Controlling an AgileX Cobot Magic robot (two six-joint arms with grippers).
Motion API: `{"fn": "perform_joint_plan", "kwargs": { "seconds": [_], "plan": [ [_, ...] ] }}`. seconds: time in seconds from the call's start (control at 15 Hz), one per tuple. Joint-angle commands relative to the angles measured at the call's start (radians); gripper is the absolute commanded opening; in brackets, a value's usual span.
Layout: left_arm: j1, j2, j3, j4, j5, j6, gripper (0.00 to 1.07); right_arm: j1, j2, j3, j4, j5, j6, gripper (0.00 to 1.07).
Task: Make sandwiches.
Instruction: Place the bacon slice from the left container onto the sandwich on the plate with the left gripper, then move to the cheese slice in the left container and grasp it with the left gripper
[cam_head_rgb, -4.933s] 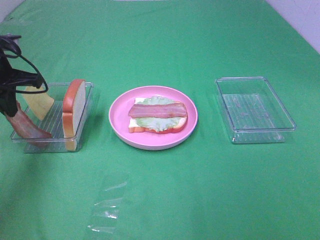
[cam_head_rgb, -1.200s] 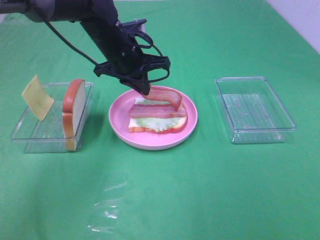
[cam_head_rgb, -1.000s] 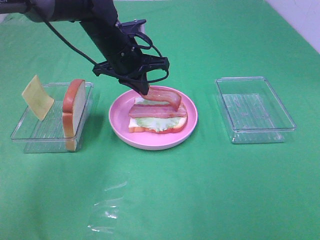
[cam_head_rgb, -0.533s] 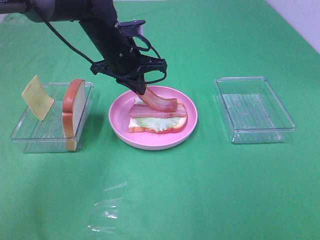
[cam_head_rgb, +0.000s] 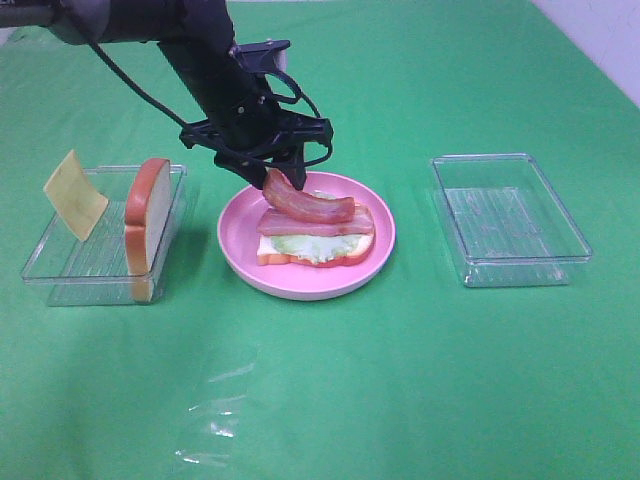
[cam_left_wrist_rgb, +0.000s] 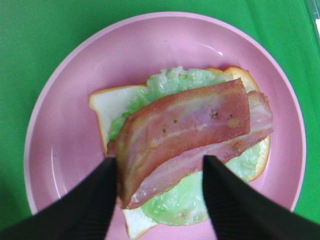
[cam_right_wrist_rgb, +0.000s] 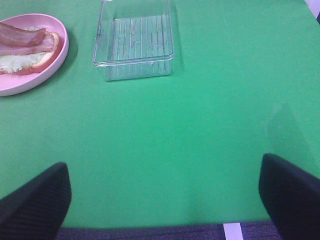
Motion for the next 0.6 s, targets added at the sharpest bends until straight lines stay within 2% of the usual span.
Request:
{"fn": "perform_joint_plan", "kwargs": {
  "seconds": [0.07,0.13,0.33,0.47,0.6],
  "plan": [
    [-0.002,-0.003,-0.006,0.0,-0.002,-0.006,0.97,-0.001,-0.027,0.002,0.004,-0.006,-0.009,0.98],
    [-0.002,-0.005,-0.006,0.0,0.001,-0.007,1.02,-0.001,-0.027,0.002,0.004,-0.006,-0.009,0.98],
    [-0.003,-0.005,-0.111,0.021,0.116,-0.007,1.02,-0.001,-0.027,0.002,0.004,-0.006,-0.009,0.98],
    [-0.003,-0.005,-0.21,0.056,0.273,-0.007,1.02,-0.001,-0.027,0.002,0.004,-0.006,-0.009,0.98],
    [0.009,-0.005,-0.325,0.136,0.454,-0.01,1.02,-0.001,-0.027,0.002,0.004,-0.006,-0.009,0.98]
  ]
}}
